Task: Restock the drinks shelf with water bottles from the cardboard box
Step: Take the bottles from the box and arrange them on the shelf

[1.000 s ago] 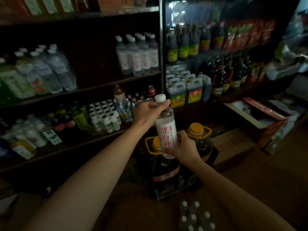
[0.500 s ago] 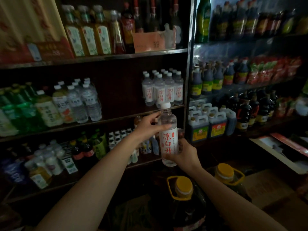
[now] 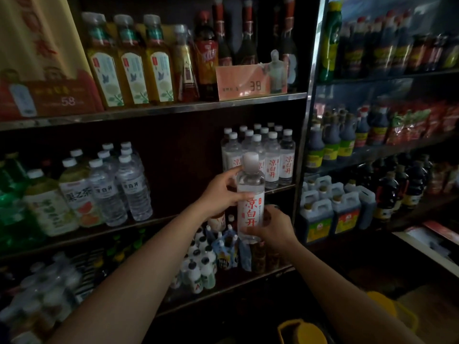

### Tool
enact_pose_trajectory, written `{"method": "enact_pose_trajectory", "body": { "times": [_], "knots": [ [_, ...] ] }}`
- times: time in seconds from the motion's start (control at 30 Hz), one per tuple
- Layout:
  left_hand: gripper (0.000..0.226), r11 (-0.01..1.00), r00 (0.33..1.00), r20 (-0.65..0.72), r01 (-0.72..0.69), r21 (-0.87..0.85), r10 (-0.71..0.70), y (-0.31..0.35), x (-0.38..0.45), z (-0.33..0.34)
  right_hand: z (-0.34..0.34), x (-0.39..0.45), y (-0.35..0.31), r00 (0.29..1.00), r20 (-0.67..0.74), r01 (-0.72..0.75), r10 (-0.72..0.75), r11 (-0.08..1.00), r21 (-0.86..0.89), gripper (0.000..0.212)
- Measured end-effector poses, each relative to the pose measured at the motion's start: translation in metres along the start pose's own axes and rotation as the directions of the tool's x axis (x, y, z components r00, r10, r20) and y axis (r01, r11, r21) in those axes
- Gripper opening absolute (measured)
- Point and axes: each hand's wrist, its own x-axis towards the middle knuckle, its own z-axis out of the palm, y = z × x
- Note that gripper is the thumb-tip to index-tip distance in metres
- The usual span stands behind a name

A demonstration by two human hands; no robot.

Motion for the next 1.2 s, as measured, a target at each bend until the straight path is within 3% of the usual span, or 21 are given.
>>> {"method": "enact_pose_trajectory", "body": {
  "times": [0.33, 0.67, 0.8, 1.0, 1.2],
  "knots": [
    [0.076, 0.999, 0.994, -0.103, -0.03, 0.03, 0.033, -0.042, 0.101, -0.019, 0.02, 0.112, 0.002, 1.0, -0.011, -0.005, 0.005, 0.999, 0.044, 0.062],
    [0.065, 0.999, 0.983, -0.18, 0.023, -0.049, -0.031, -0.086, 0.178, -0.031, 0.037, 0.207, 0.019, 0.999, 0.041, -0.013, 0.017, 0.995, -0.097, 0.059],
    [0.072, 0.999, 0.978, -0.206, 0.016, 0.051, -0.005, -0.099, 0.195, -0.024, 0.039, 0.218, 0.03, 0.999, 0.006, 0.04, -0.04, 0.976, -0.213, 0.053],
    [0.069, 0.963, 0.962, -0.27, 0.025, 0.269, 0.051, -0.099, 0.207, -0.024, 0.042, 0.223, 0.035, 0.999, -0.005, 0.044, -0.047, 0.972, -0.232, 0.044],
    [0.067, 0.954, 0.951, -0.296, 0.008, 0.3, 0.085, -0.101, 0.209, -0.023, 0.044, 0.228, 0.036, 0.992, 0.01, 0.121, -0.126, 0.93, -0.347, 0.033]
  ]
}}
